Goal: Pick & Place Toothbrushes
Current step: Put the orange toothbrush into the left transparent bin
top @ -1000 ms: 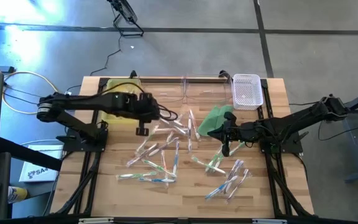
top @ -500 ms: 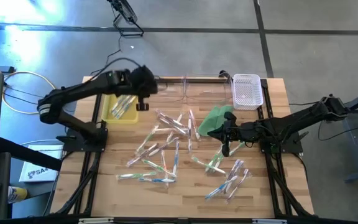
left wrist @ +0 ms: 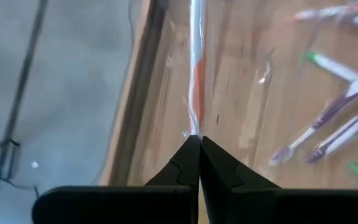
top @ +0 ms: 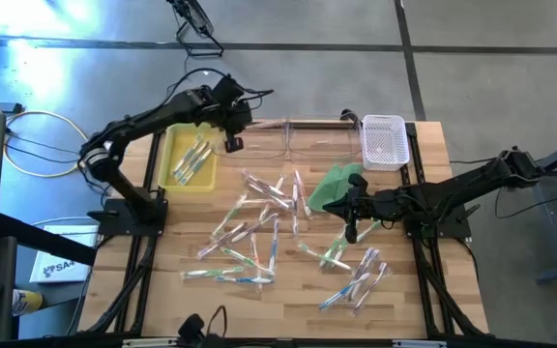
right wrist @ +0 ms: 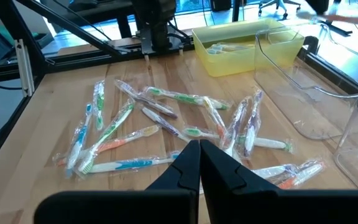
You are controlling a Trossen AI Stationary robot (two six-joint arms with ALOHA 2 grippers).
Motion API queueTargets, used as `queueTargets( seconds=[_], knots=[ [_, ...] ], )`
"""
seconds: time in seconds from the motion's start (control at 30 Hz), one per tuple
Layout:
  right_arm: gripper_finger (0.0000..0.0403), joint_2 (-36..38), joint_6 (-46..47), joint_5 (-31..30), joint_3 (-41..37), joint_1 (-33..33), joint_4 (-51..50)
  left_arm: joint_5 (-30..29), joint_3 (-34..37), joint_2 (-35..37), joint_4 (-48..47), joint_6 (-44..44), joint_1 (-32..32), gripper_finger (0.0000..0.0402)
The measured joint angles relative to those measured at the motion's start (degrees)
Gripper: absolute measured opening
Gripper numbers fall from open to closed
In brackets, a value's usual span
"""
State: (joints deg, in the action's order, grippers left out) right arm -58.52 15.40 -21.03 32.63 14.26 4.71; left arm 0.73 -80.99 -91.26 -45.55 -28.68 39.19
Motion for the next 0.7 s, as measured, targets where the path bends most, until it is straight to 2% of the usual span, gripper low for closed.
queueTargets(
  seconds=[0.3, 0.7],
  knots=[
    [0.0003, 0.00, -0.04, 0.01, -0.01, 0.00, -0.50, 0.05, 0.02, -8.46, 2.50, 1.96, 0.56, 0.0000],
    [0.0003, 0.00, 0.00, 0.12, 0.01, 0.00, -1.27, -0.24, 0.04, -15.32, 3.76, 3.33, 0.62, 0.0000]
  ],
)
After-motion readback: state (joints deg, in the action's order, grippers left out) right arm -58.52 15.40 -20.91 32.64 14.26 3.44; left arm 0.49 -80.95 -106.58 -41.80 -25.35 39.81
